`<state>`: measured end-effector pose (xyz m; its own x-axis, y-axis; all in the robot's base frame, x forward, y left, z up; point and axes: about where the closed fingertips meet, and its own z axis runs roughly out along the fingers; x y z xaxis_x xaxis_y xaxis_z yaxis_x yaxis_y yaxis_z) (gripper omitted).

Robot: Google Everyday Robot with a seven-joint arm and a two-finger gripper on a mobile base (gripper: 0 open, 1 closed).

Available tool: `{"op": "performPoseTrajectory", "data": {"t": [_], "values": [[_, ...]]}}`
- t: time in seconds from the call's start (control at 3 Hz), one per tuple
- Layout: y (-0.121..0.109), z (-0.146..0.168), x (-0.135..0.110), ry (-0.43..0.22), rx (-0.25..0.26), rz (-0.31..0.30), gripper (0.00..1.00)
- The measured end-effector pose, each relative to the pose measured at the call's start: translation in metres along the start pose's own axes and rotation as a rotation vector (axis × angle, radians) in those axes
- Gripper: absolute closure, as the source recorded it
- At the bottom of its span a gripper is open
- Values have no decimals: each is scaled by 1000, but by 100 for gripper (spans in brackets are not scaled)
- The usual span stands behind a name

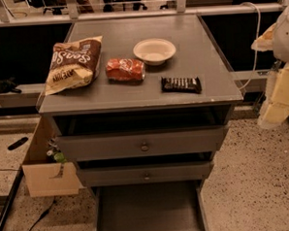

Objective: Place rxbar chocolate into bottom drawer

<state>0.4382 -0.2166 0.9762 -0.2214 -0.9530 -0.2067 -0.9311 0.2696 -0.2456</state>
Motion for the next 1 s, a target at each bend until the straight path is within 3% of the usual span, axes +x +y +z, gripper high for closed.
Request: {"op": "performPoseTrajectory", "data": {"t": [0.33,0.67,1.0], "values": [[0,0,0,0,1,0,0],[-35,5,-7,45,20,-44,0],[-81,18,-19,64,23,-34,0]]}}
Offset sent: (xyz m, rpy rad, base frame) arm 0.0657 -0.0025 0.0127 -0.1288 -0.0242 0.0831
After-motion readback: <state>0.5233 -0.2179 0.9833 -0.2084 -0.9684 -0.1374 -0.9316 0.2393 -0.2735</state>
